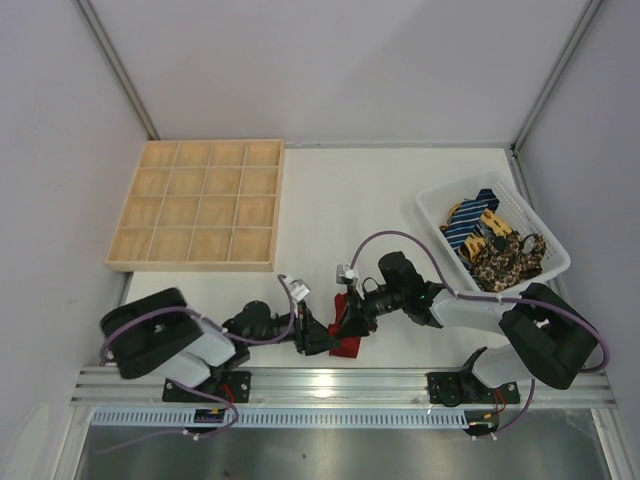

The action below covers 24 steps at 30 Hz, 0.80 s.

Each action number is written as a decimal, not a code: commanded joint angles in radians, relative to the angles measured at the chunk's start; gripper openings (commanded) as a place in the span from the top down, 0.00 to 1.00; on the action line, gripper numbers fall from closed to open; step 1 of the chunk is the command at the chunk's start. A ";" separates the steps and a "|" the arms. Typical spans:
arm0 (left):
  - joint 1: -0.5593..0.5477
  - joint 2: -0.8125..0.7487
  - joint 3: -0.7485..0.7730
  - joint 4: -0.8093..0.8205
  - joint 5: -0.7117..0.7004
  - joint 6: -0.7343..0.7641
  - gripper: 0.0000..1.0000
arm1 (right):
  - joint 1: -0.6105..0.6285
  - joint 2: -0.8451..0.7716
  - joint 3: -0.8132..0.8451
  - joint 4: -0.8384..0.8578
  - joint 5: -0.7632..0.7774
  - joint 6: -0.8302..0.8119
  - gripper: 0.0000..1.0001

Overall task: Roll the ties
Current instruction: Roll the tie

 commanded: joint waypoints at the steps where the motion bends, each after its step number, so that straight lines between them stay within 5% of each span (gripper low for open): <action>1: -0.004 -0.219 -0.243 0.102 -0.035 0.065 0.52 | 0.006 -0.016 0.002 0.027 -0.026 -0.004 1.00; 5: -0.008 -0.456 -0.200 -0.243 -0.066 0.117 0.37 | 0.006 -0.012 0.004 0.032 -0.029 -0.002 1.00; 11: -0.010 -0.570 -0.204 -0.325 -0.080 0.119 0.36 | 0.008 -0.015 -0.001 0.040 -0.032 0.002 1.00; 18: -0.008 -0.459 -0.186 -0.245 -0.066 0.111 0.48 | 0.008 -0.012 -0.004 0.052 -0.037 0.006 1.00; 24: -0.010 -0.363 -0.189 -0.139 -0.063 0.091 0.70 | 0.009 -0.019 -0.006 0.052 -0.041 0.007 1.00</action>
